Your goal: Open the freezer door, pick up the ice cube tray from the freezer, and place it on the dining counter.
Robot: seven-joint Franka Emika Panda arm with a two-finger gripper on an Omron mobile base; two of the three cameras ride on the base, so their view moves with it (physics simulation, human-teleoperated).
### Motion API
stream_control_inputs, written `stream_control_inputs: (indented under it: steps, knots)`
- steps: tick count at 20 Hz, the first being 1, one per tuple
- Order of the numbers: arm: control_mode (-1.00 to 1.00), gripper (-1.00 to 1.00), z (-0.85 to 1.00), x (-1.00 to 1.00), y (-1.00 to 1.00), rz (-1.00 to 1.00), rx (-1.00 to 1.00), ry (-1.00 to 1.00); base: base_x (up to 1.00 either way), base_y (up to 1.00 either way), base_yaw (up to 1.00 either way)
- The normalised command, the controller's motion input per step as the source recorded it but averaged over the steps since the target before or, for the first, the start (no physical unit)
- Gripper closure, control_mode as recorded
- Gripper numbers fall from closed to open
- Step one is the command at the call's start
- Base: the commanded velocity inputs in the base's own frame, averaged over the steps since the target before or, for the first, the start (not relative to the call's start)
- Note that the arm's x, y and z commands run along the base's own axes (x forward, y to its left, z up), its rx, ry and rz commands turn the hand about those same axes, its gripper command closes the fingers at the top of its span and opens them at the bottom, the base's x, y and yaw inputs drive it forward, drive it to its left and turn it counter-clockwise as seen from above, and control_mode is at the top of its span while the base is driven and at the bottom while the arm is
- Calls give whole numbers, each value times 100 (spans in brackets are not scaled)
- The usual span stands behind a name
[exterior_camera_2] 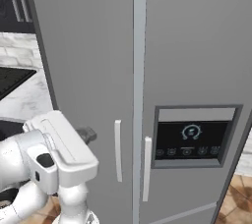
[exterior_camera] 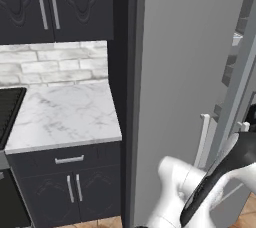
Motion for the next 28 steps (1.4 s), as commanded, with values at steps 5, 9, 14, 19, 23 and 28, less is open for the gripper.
stream_control_inputs:
  steps: [5,9,14,19,23,28]
  knots:
    - [-100,100,12,36,43,-21,0,-2,0,0,0]
    - [-100,-100,0,60,30,-16,0,-10,0,0,0]
    - [-100,-100,-12,55,22,-5,0,-16,0,0,0]
    - [-100,-100,-38,61,9,-6,0,-16,0,0,0]
    - [-100,-100,-38,66,0,-14,-2,-12,0,0,0]
    - [-100,-100,-39,48,-12,-15,0,-13,0,0,0]
